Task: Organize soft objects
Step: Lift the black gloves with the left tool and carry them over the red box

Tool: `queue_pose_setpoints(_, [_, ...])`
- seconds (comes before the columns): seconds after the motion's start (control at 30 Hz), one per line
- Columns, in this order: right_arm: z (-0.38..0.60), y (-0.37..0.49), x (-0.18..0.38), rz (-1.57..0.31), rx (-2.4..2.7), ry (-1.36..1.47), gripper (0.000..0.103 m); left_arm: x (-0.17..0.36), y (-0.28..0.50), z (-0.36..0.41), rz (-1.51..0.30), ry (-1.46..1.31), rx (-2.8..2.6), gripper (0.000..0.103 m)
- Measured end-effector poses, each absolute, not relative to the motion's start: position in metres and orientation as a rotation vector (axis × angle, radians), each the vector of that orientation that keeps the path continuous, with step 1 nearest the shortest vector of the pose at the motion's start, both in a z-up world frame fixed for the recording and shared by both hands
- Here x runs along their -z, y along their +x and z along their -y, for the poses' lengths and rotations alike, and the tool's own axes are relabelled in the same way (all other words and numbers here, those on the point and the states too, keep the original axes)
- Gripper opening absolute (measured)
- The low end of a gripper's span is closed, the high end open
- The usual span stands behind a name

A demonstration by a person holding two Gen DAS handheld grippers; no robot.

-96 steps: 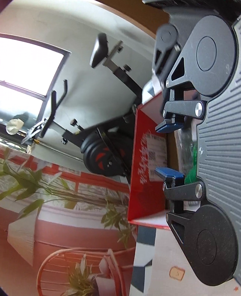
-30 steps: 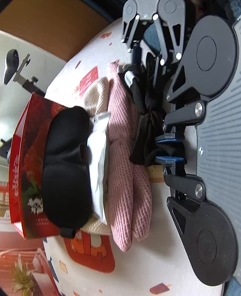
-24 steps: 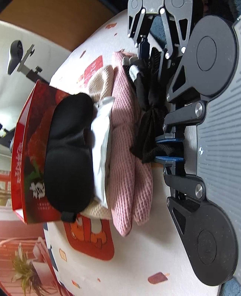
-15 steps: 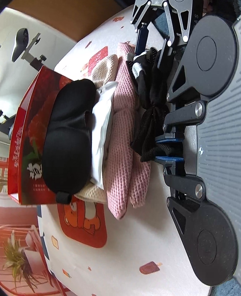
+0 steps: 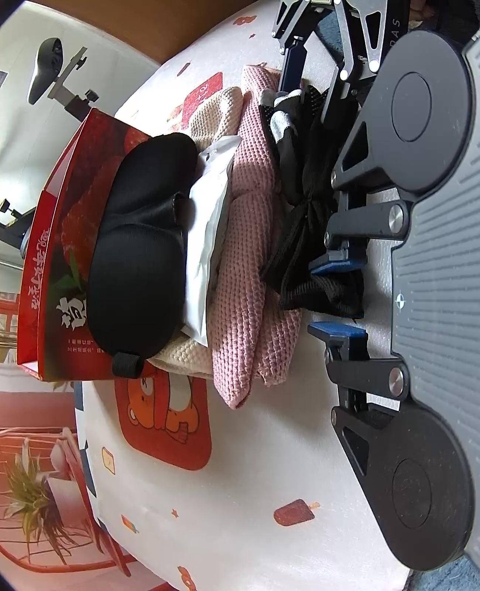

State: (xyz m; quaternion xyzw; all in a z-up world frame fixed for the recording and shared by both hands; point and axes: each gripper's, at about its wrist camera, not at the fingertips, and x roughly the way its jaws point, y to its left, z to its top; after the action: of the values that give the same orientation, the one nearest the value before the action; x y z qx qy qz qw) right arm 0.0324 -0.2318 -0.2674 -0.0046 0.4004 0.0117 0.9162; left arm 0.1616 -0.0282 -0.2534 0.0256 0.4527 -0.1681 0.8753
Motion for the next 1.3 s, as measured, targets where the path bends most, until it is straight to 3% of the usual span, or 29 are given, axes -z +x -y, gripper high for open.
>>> queue_pose_setpoints(0.2, [0.229,0.034,0.271,-0.837,-0.033,-0.005,0.062,0.256,0.163,0.025,-0.954,0.023,0.378,0.03])
queue_pose_setpoints(0.37, [0.227,0.034,0.27,-0.831,-0.042,-0.008,0.052,0.261,0.163,0.021,-0.974,-0.044,0.434,0.031])
queue_pose_setpoints(0.5, [0.224,0.034,0.27,-0.836,-0.075,-0.009,0.036,0.263,0.163,0.022,-0.981,-0.062,0.458,0.031])
queue_pose_setpoints(0.8, [0.226,0.034,0.271,-0.836,-0.084,0.013,0.027,0.265,0.16,0.03,-0.975,-0.026,0.497,0.031])
queue_pose_setpoints(0.93, [0.224,0.032,0.27,-0.826,-0.095,0.005,0.016,0.263,0.157,0.03,-0.95,-0.009,0.497,0.016])
queue_pose_setpoints(1.3, [0.233,0.019,0.243,-0.673,-0.104,0.056,0.014,0.222,0.141,0.016,-0.741,-0.071,0.543,0.015])
